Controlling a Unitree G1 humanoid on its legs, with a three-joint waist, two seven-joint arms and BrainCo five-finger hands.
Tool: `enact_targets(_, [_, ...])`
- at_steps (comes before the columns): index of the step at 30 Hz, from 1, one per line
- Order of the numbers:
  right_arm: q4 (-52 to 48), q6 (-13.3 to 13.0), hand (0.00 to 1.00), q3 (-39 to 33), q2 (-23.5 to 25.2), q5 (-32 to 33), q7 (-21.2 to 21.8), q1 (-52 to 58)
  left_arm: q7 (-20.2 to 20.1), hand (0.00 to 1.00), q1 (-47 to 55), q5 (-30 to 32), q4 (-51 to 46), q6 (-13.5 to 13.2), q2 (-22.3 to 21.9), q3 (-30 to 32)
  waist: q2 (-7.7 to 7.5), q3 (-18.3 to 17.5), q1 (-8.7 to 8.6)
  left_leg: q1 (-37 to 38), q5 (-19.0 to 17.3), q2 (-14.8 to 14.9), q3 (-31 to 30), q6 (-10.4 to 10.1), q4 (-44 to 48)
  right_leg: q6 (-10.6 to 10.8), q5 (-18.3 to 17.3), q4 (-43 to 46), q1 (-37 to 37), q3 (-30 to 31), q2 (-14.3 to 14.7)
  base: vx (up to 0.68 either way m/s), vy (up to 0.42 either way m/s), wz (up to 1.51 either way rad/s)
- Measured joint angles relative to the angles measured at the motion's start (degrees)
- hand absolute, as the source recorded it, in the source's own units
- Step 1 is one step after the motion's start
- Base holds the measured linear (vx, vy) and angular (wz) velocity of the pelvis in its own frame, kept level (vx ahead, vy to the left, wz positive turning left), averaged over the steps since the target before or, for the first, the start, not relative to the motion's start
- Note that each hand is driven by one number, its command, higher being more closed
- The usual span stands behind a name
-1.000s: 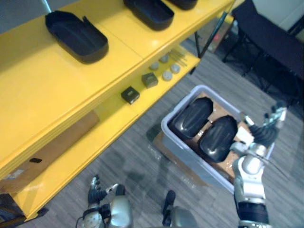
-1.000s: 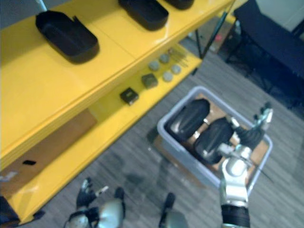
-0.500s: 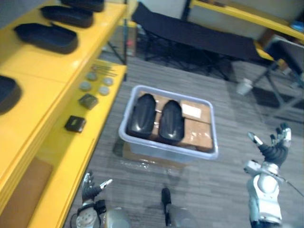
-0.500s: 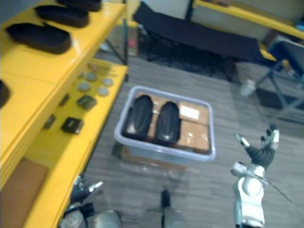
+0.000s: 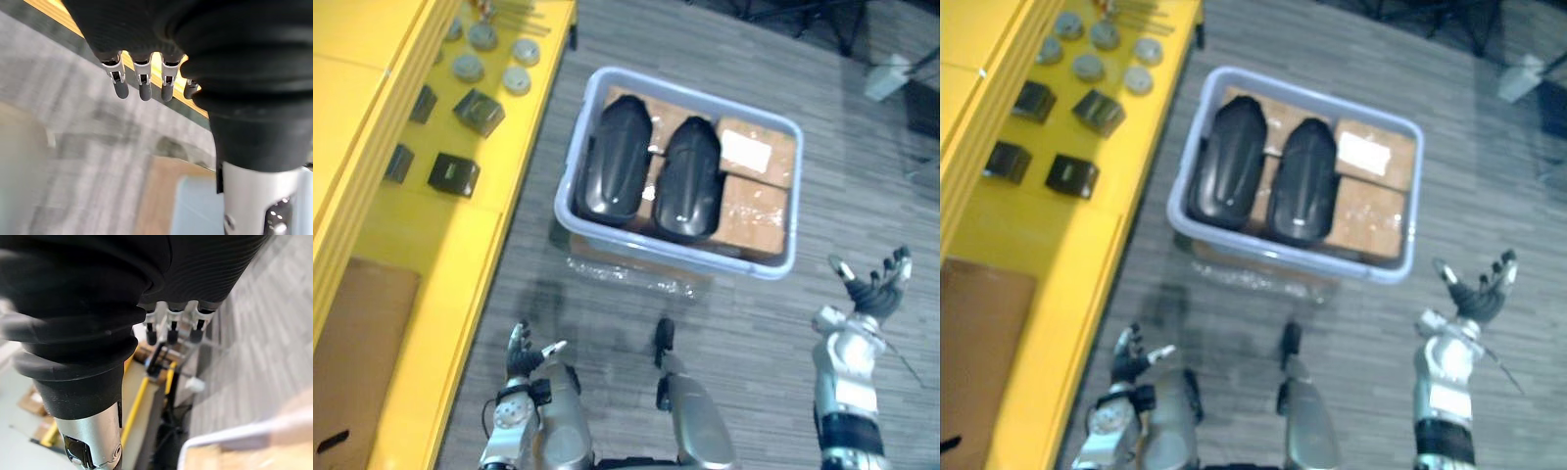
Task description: Walk over and take plastic housings, then place them on the shelf
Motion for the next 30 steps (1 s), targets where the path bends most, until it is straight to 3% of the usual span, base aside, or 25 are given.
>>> enact_targets(8, [10.6, 0.4, 0.0, 0.6, -7.2, 0.2, 0.4, -9.9, 0.0, 0.0, -0.5, -3.3, 4.5, -0.6, -0.1, 1.2, 1.07, 1.7, 1.35, -2.6, 2.3, -3.9, -2.5, 1.2, -1.6, 0.7, -3.2, 6.6, -4.2, -2.2, -3.9, -0.03, 0.008, 0.22])
enact_targets(13, [16.8, 4.0, 0.0, 2.9, -11.7, 0.9, 1.3, -15.6, -1.8, 0.0, -1.0, -4.5, 6.5, -1.7, -0.2, 1.5, 2.1, 2.4, 2.08, -4.2, 3.7, -5.7, -3.4, 1.6, -2.1, 1.0, -3.8, 9.2, -6.3, -2.5, -5.7, -0.08, 0.005, 0.16])
enact_targets(18, [21.9, 5.4, 0.0, 3.5, -12.8, 2.3, 2.5, -19.4, -2.1, 0.0, -1.0, -4.6, 6.5, -1.8, -0.4, 1.2, 2.73, 2.7, 2.3, -4.8, 4.5, -6.5, -4.0, 1.6, -2.5, 0.9, -3.9, 10.0, -7.0, -3.0, -6.5, -0.07, 0.004, 0.11])
enact_targets(25, [27.5, 6.1, 0.0, 7.2, -17.3, 2.2, 4.5, -25.5, -3.4, 0.0, -1.3, -6.9, 8.3, -2.4, -1.3, -0.1, 5.08, 3.6, 2.56, -6.2, 5.3, -7.6, -5.1, 1.8, -2.5, 0.8, -3.9, 10.9, -7.9, -4.0, -7.6, -0.05, 0.026, 0.1])
enact_targets(30, [28.6, 6.1, 0.0, 8.9, -17.9, 2.1, 6.4, -27.7, -4.0, 0.0, -1.3, -6.9, 8.7, -3.4, -1.1, -0.7, 5.38, 3.5, 2.71, -6.2, 5.5, -7.6, -5.1, 1.7, -2.7, 0.7, -4.3, 11.6, -8.4, -4.1, -7.7, -0.01, 0.007, 0.0])
